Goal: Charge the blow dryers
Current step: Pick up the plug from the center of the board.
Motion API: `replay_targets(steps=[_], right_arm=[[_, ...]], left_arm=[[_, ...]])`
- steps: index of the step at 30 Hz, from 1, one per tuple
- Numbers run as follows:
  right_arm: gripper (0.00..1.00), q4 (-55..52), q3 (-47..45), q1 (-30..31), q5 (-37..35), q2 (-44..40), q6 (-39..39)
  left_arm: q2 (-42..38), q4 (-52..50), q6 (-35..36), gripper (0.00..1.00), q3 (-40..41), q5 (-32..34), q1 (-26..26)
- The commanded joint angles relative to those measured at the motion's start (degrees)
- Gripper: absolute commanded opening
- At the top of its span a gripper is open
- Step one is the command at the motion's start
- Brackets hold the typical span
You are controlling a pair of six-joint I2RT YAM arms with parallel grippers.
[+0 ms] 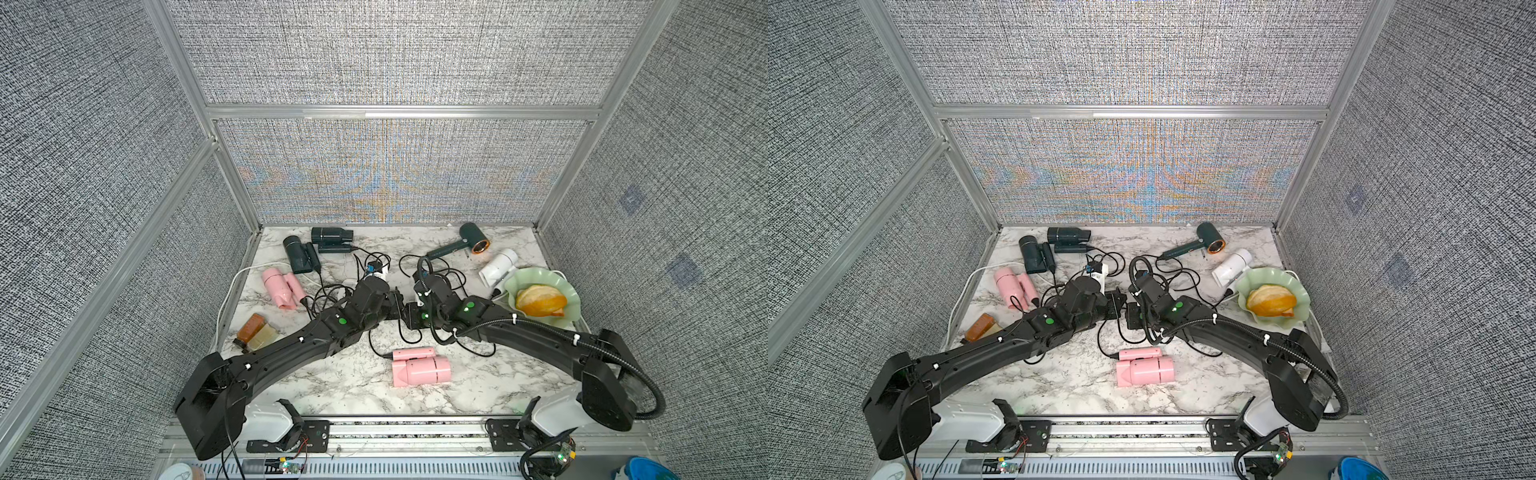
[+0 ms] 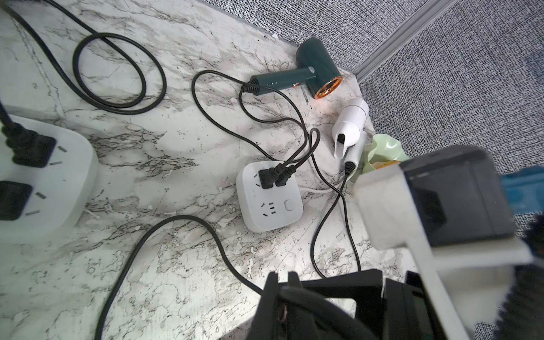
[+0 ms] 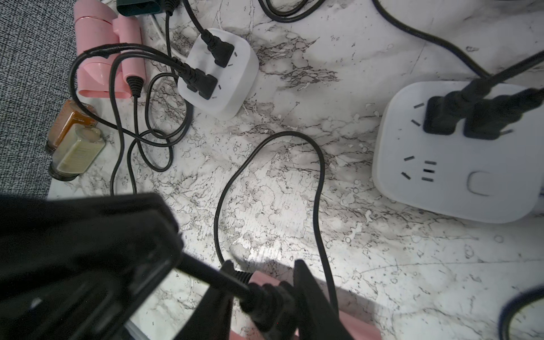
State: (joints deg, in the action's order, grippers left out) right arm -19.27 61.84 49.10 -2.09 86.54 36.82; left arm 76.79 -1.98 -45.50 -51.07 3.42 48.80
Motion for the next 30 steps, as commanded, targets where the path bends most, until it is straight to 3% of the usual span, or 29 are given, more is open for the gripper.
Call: replay_targets(steps=[1, 7, 15, 19, 23, 25, 26, 30], right_arm=[[0.33, -2.1, 1.1, 0.2, -3.0, 0.6, 0.0], [0.21, -3.4, 1.3, 0.4, -5.1, 1.1, -0.2], [0.14, -2.2, -0.6, 0.5, -7.0, -0.5, -1.3], [0.1, 0.5, -3.1, 0.2, -9.4, -3.6, -4.6], [0.09, 5.6, -7.0, -2.1, -8.1, -8.0, -9.9], [0.08, 7.5, -8.4, -3.9, -6.8, -9.7, -11.8], [0.08, 8.9, -10.1, -4.7, -5.7, -10.7, -13.1], [0.07, 12.5, -12.6, -7.8, -2.0, -13.1, -17.1]], left_arm=[[0.5, -0.1, -0.5, 0.0, -0.4, -0.3, 0.3], [0.4, -0.6, -0.5, 0.0, -0.6, 0.0, 0.8], [0.6, -0.6, 0.4, 0.01, -1.3, -1.1, 1.0], [-0.4, 0.4, 0.8, 0.18, -1.0, -2.8, 1.0], [-1.0, -1.9, 2.6, 0.55, -2.3, -6.0, 1.0], [-1.1, -2.7, 4.8, 0.67, -2.5, -9.1, 1.0], [-1.2, -2.5, 5.8, 0.71, -2.1, -11.2, 1.0], [-3.0, -1.4, 7.5, 0.71, 1.2, -15.8, 1.0]])
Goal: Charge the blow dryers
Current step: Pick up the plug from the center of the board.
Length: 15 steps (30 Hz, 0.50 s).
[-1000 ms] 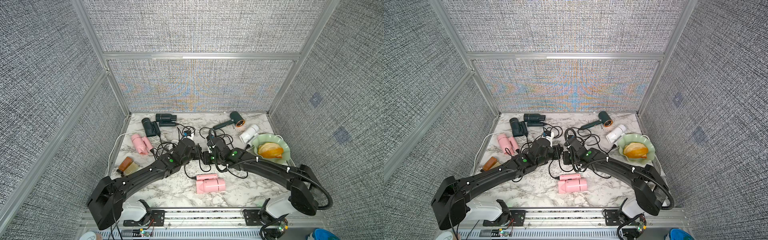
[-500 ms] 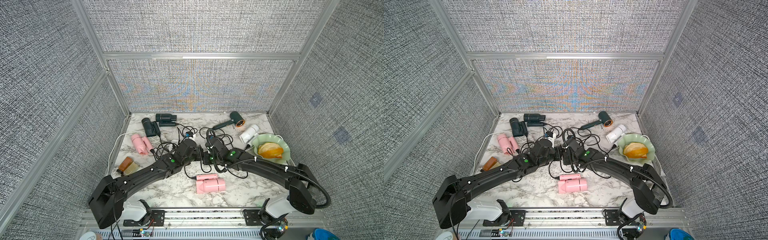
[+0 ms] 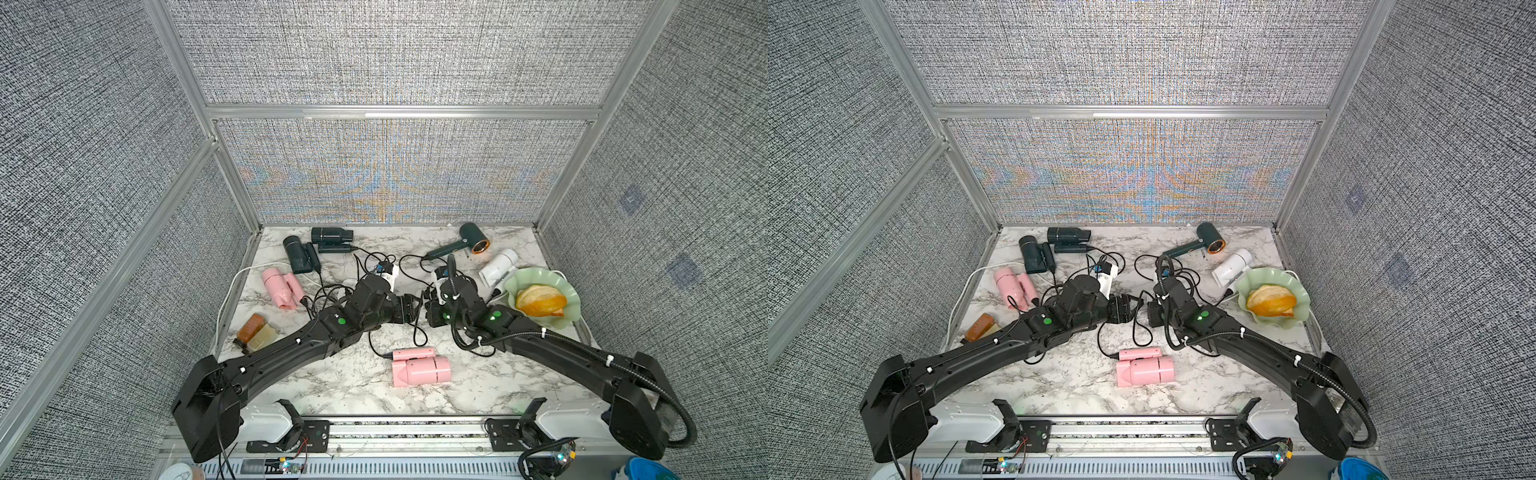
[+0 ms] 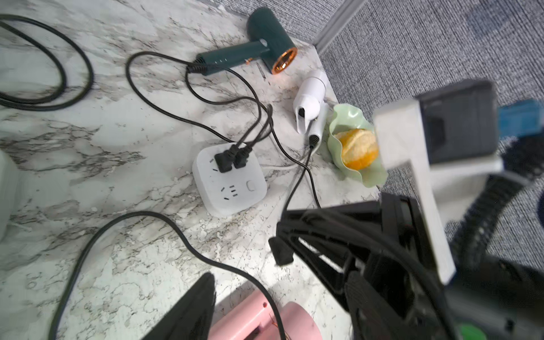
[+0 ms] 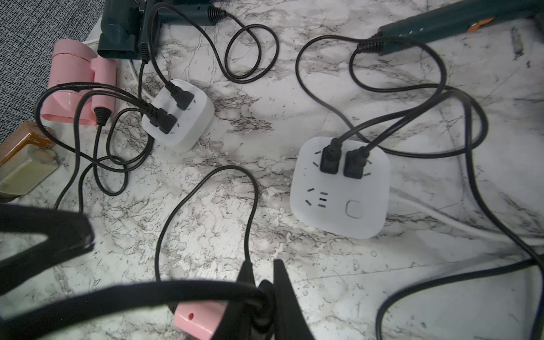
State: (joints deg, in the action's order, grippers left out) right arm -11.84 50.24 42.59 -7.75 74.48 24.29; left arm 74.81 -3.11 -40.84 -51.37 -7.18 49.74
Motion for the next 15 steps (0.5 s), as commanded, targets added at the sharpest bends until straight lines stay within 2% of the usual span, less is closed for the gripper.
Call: replay_targets(steps=[1, 6, 10, 15], right_arm=[[0.07, 5.9, -1.3, -2.1, 4.8, -1.4, -5.1], [0.06, 10.1, -4.0, -6.5, 15.6, -4.5, -6.3], [0.05, 10.4, -4.0, -7.9, 24.4, -6.2, -7.7], [0.05, 8.2, -2.4, -8.2, 34.3, -5.9, -8.3]], left_arm=[[-1.6, -0.2, 2.8, 0.69, 2.2, -5.4, 0.0], [-4.8, 3.0, 4.6, 0.61, 5.6, -11.8, -1.3], [-6.5, 7.0, 8.5, 0.6, 7.2, -16.9, -3.3], [-6.2, 7.2, 13.3, 0.59, 5.2, -19.1, -6.7]])
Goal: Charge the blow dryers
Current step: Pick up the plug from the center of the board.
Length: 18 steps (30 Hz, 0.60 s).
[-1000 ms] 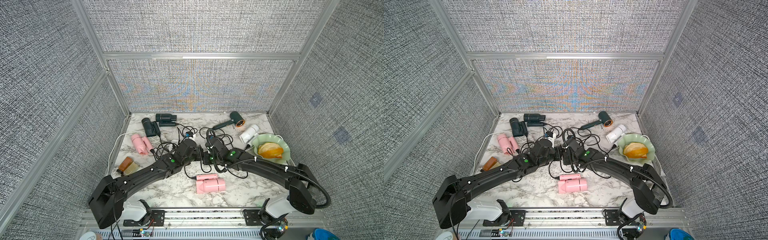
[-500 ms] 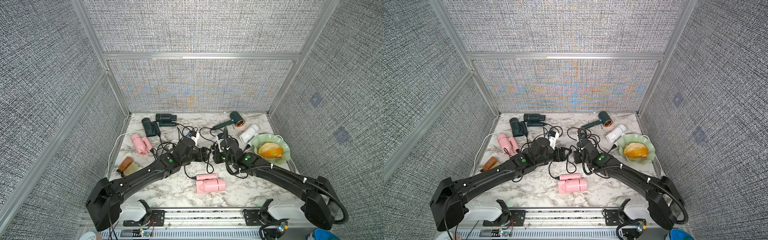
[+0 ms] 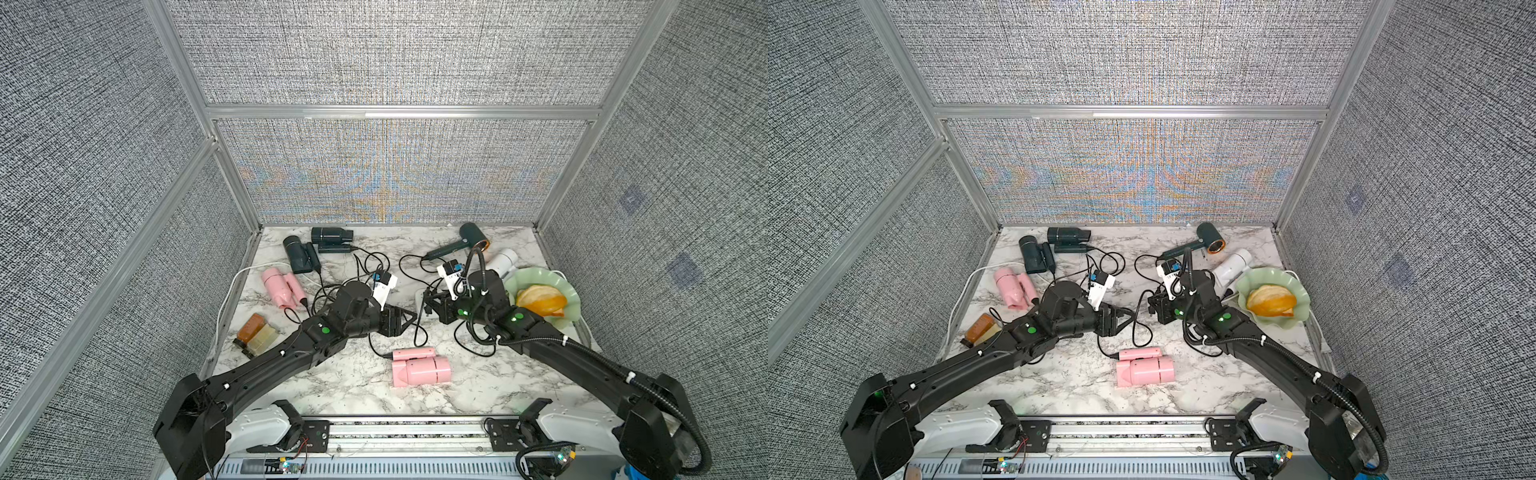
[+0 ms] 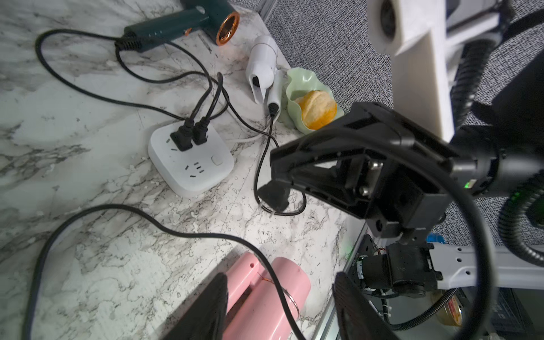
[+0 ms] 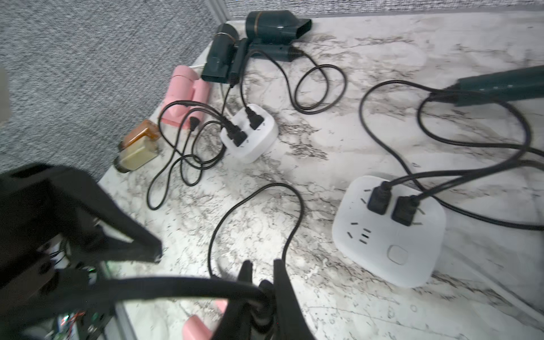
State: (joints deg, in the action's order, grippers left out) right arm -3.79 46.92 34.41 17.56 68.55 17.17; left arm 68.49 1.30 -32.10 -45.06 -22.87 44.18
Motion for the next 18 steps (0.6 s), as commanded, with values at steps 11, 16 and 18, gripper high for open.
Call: replay_targets(steps=[11, 16, 18], right_arm=[[0.05, -1.8, 2.9, 0.0, 18.2, 2.2, -1.4], [0.05, -1.6, 2.9, 0.0, 18.7, 2.9, -1.4], [0.05, -1.6, 2.9, 0.0, 19.0, 3.0, -1.4]], left_arm=[[4.0, 7.9, 10.0, 0.46, -4.6, -15.6, -2.8], [5.7, 8.5, 9.3, 0.35, -5.5, -16.3, -2.8], [6.5, 8.3, 8.6, 0.29, -5.9, -15.5, -2.8]])
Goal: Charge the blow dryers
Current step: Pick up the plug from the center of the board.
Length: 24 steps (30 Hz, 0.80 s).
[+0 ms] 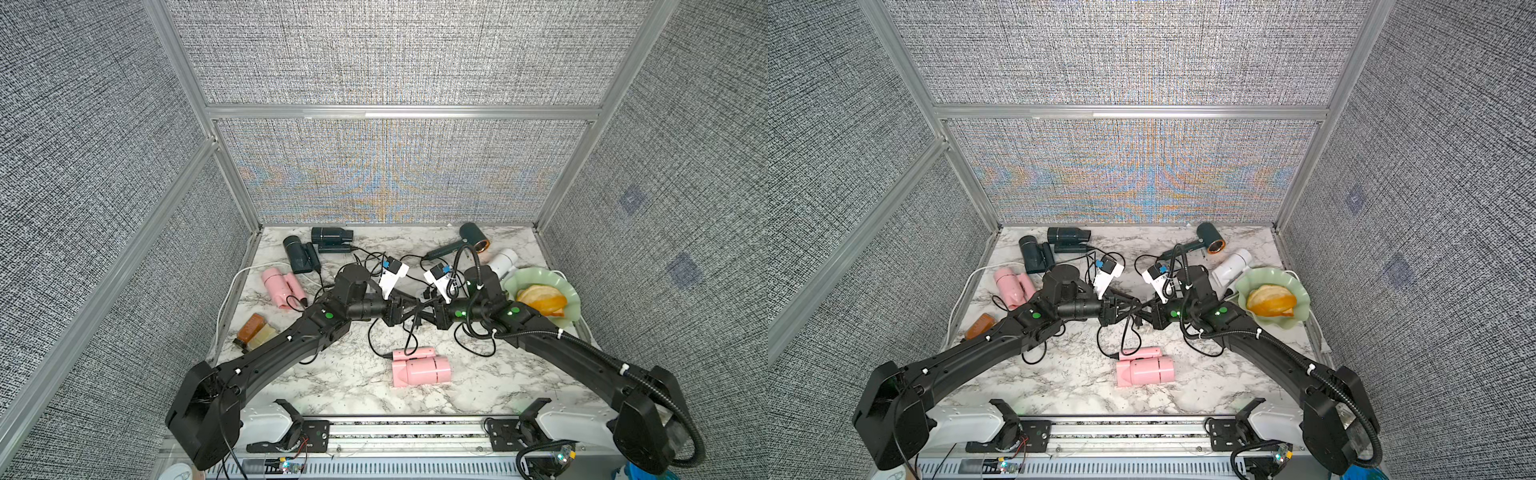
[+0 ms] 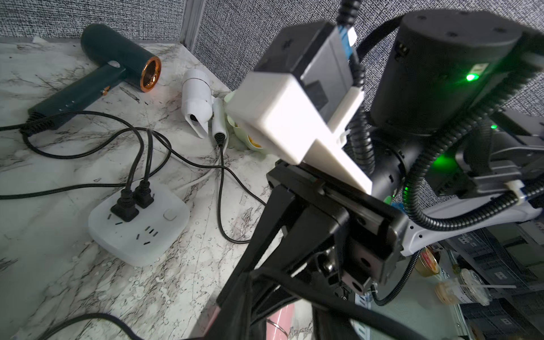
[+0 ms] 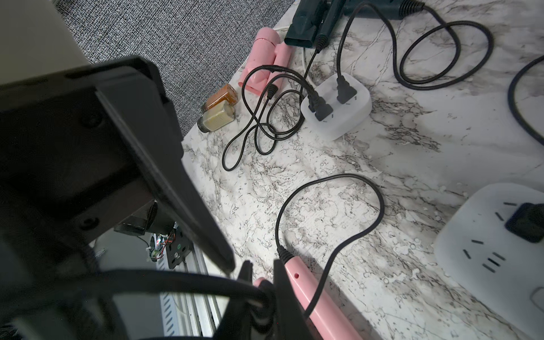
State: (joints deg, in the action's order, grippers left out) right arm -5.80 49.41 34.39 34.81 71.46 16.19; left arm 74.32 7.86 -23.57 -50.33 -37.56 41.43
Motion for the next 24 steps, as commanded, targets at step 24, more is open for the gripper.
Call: replay_targets(steps=[24], right_arm=[[0.05, 1.5, 0.0, 0.0, 6.2, 0.3, 0.5]], left_arm=[[2.7, 9.5, -3.9, 0.27, 1.0, -0.4, 0.0]])
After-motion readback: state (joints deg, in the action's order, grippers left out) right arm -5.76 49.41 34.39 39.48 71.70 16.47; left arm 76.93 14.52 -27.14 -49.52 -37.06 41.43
